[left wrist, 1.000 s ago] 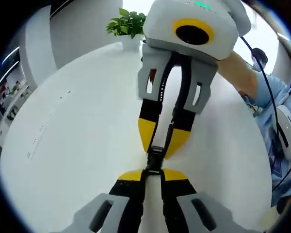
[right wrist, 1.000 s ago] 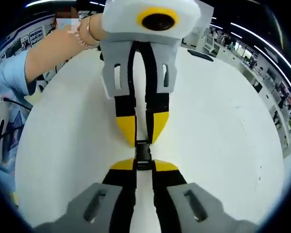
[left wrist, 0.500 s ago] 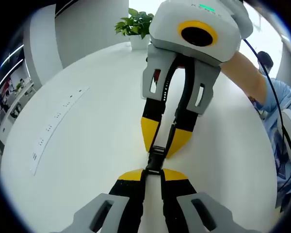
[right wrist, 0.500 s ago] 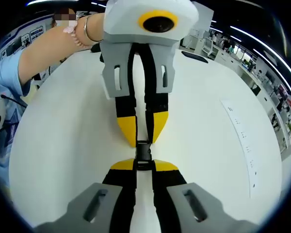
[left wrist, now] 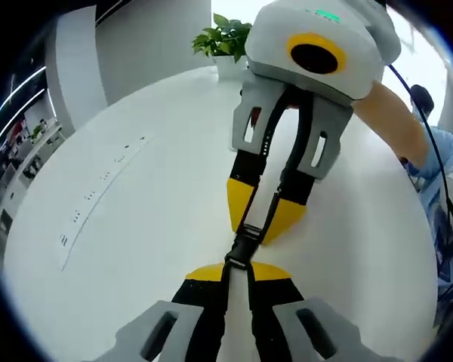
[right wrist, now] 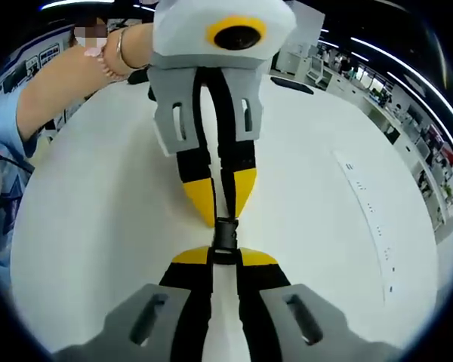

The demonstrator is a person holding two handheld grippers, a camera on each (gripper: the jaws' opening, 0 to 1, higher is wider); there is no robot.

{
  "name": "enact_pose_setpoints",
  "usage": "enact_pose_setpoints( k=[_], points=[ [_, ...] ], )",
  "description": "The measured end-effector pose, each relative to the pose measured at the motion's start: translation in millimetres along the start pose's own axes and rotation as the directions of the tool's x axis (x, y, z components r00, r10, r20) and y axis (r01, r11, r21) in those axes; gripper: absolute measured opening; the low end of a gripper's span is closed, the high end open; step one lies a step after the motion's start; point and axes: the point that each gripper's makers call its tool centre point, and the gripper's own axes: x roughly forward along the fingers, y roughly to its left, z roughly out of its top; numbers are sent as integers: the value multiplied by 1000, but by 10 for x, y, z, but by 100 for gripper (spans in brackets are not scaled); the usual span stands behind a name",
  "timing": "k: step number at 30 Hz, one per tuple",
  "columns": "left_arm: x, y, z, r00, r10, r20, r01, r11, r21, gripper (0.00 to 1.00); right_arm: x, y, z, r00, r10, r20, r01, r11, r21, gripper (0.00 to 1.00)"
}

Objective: Snap the two parts of the plastic buckle together until the buckle closes and remains connected.

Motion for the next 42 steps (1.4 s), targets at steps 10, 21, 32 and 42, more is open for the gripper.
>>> enact_pose_setpoints(
  k=[10, 21, 32, 42],
  points=[
    [-105, 147, 15, 993, 114, 18, -114, 993, 17, 25, -24, -22, -32, 1000, -9, -11, 9, 1000, 5, 10],
    [-600, 362, 246, 939, 303, 162, -299, 953, -45, 28, -94, -128, -131, 994, -101, -41, 104, 992, 69, 24],
    [-963, 466, 382, 870, 409, 276, -355, 907, -227, 26, -372, -168, 216, 971, -201, 132, 189, 977, 95, 35],
    [-1408, 445, 620, 749, 494, 442, -419, 869, -261, 38, -790, -35, 460, 918, -288, 272, 281, 958, 63, 33]
  ],
)
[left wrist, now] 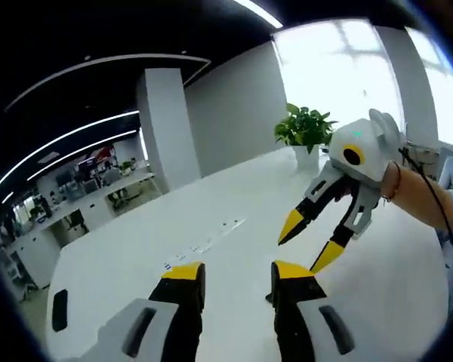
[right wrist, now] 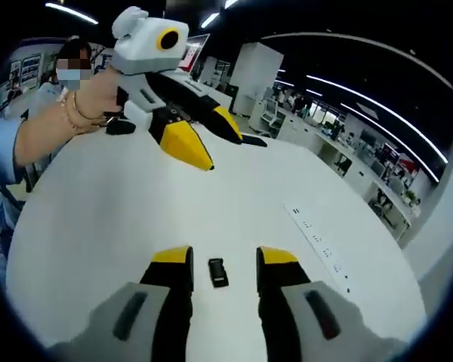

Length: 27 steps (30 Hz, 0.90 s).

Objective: Snap the two parts of the plastic buckle together until the buckle closes and remains connected.

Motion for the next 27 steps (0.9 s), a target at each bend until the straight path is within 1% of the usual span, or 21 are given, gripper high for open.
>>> enact_pose_setpoints(
  k=[2, 4, 6, 7, 9, 10, 11, 13, 15, 17, 18, 19, 20, 21, 23, 24, 25, 26, 27],
  points=[
    [-93, 20, 104, 998, 36, 44, -36, 999, 16, 42, -80, 42, 96, 999, -11, 42, 11, 1000, -5, 35],
    [-220, 19, 202, 994, 71, 87, -74, 996, 39, 44, -163, 54, 180, 996, -42, 82, 42, 999, 2, 35],
    [-340, 8, 281, 987, 97, 129, -104, 993, 50, 48, -301, 85, 285, 988, -73, 136, 72, 997, 14, 35],
    [-456, -35, 336, 980, 107, 167, -116, 992, 48, 50, -364, 104, 322, 984, -86, 156, 83, 996, 26, 36],
    [-623, -89, 380, 971, 115, 211, -124, 992, 34, 53, -476, 164, 374, 978, -88, 188, 83, 996, 33, 38],
    [-667, -94, 389, 968, 118, 222, -128, 991, 30, 54, -519, 191, 383, 978, -87, 190, 83, 996, 29, 39],
    [-776, -118, 388, 963, 131, 237, -140, 990, 20, 54, -559, 220, 398, 977, -91, 193, 89, 996, 22, 40],
    [-911, -129, 386, 955, 158, 253, -166, 986, 10, 57, -650, 267, 446, 972, -105, 210, 106, 994, 7, 40],
    [-1030, -160, 375, 949, 175, 262, -182, 983, 4, 61, -757, 319, 512, 963, -119, 241, 120, 993, 12, 40],
    [-1154, -200, 368, 943, 189, 275, -195, 981, -4, 64, -906, 365, 579, 948, -149, 283, 145, 989, 35, 41],
    [-1194, -213, 366, 940, 192, 281, -198, 980, -6, 65, -949, 365, 581, 944, -164, 285, 158, 986, 44, 41],
    [-1279, -250, 363, 933, 203, 296, -208, 978, -17, 66, -1023, 346, 583, 935, -203, 290, 193, 979, 62, 41],
    [-1319, -258, 360, 929, 210, 304, -214, 977, -21, 68, -1070, 348, 581, 931, -218, 292, 210, 976, 61, 41],
    [-1400, -277, 353, 920, 227, 320, -230, 973, -27, 70, -1155, 360, 568, 924, -244, 295, 237, 970, 61, 42],
    [-1510, -319, 329, 905, 245, 348, -249, 968, -36, 72, -1265, 379, 522, 916, -278, 289, 266, 961, 80, 44],
    [-1553, -340, 310, 900, 249, 357, -252, 967, -39, 72, -1322, 354, 497, 905, -312, 288, 295, 950, 104, 45],
    [-1591, -362, 289, 896, 251, 366, -252, 967, -47, 73, -1366, 353, 480, 900, -326, 290, 308, 945, 107, 46],
    [-1631, -365, 292, 883, 264, 387, -255, 964, -75, 74, -1412, 340, 458, 891, -348, 291, 327, 938, 119, 46],
    [-1671, -378, 281, 877, 266, 400, -254, 963, -84, 75, -1459, 339, 441, 884, -362, 297, 341, 932, 123, 46]
  ],
)
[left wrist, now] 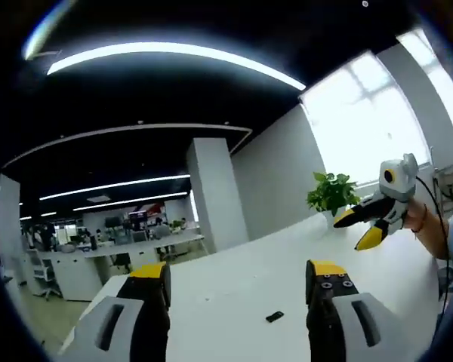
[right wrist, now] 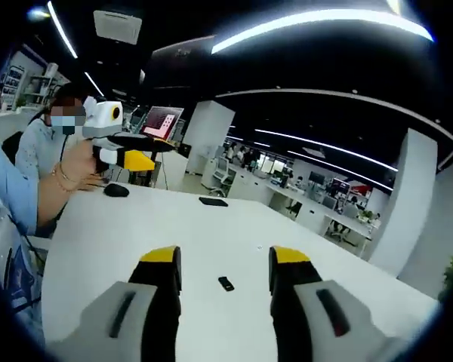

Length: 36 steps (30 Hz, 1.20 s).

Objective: Snap the two parts of the plastic buckle together until the buckle closes and remains connected.

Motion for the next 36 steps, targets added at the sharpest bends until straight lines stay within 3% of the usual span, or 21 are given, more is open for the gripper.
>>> enact_pose_setpoints(
  k=[6, 12, 15, 17, 19, 25, 28, 31, 36],
  points=[
    [-228, 79, -15, 996, 82, 42, -83, 997, 7, 79, -297, 12, -36, 999, -45, 28, 44, 999, 24, 46],
    [-465, 187, -142, 987, 153, 49, -153, 988, -18, 84, -575, -13, -79, 990, -119, 70, 116, 992, 47, 47],
    [-559, 144, -222, 989, 143, 48, -140, 988, -64, 85, -680, -17, -98, 984, -154, 85, 149, 987, 58, 49],
    [-605, 69, -257, 992, 112, 60, -105, 987, -120, 85, -756, -49, -112, 978, -186, 92, 181, 982, 61, 50],
    [-647, 48, -304, 991, 119, 61, -112, 987, -115, 85, -804, -64, -110, 973, -203, 108, 195, 978, 79, 50],
    [-755, 126, -470, 981, 189, 43, -185, 979, -84, 83, -983, -83, -185, 954, -261, 148, 241, 961, 137, 55],
    [-790, 166, -476, 978, 196, 76, -185, 974, -131, 81, -1101, -169, -250, 928, -337, 161, 320, 940, 121, 50],
    [-804, 220, -502, 969, 234, 82, -224, 968, -109, 81, -1172, -191, -320, 921, -359, 150, 342, 931, 127, 51],
    [-787, 224, -654, 967, 252, 21, -252, 967, -28, 81, -1291, -233, -468, 914, -386, 127, 366, 918, 155, 51]
  ],
)
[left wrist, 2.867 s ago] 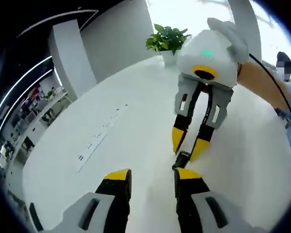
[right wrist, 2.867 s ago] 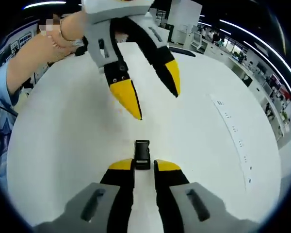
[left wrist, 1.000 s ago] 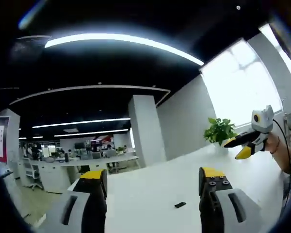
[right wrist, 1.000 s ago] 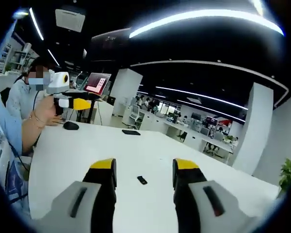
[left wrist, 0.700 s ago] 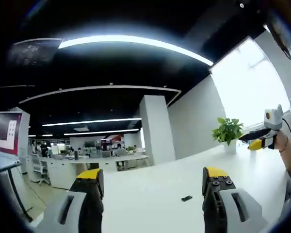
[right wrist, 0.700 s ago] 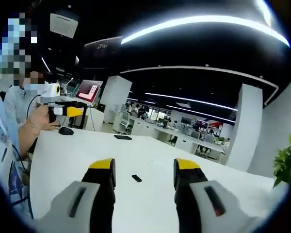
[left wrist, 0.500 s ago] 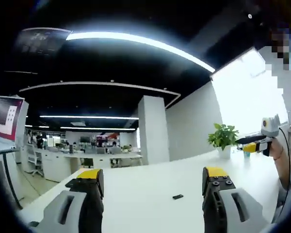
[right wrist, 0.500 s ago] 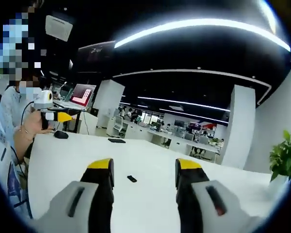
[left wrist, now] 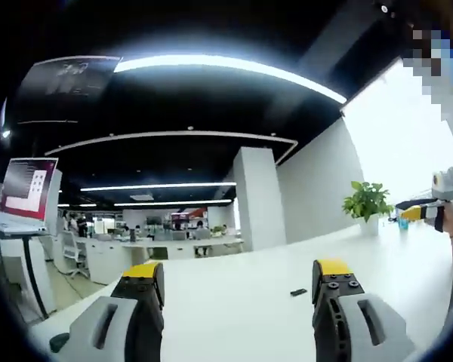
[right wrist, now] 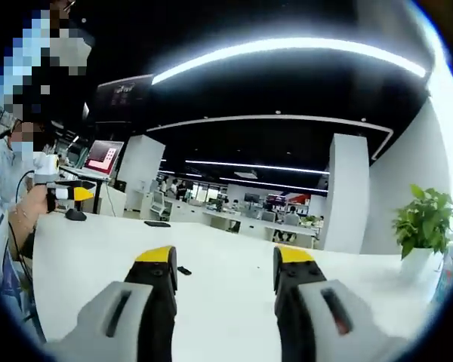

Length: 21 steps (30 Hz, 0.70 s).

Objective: Snap the two parts of the plastic buckle together until the buckle closes and remains connected.

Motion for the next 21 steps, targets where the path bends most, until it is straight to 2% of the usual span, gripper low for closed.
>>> enact_pose_setpoints(
  k=[4, 7, 11, 17, 21],
  points=[
    [46, 39, -79, 1000, 14, -18, -13, 999, 43, 81, -4, -107, -151, 999, -22, -31, 23, 1000, 6, 51],
    [92, 98, -126, 1000, 14, -17, -13, 999, 37, 81, 14, -137, -218, 999, -23, -37, 23, 1000, 13, 51],
    [131, 195, -194, 999, 30, -42, -29, 999, 30, 81, 61, -224, -375, 996, -38, -87, 39, 999, 8, 49],
    [206, 272, -180, 998, 55, -37, -53, 998, 41, 81, 85, -350, -495, 994, -75, -85, 78, 996, 37, 48],
    [241, 248, -229, 998, 47, -32, -45, 998, 47, 81, 60, -362, -523, 991, -91, -93, 93, 996, 16, 47]
  ],
)
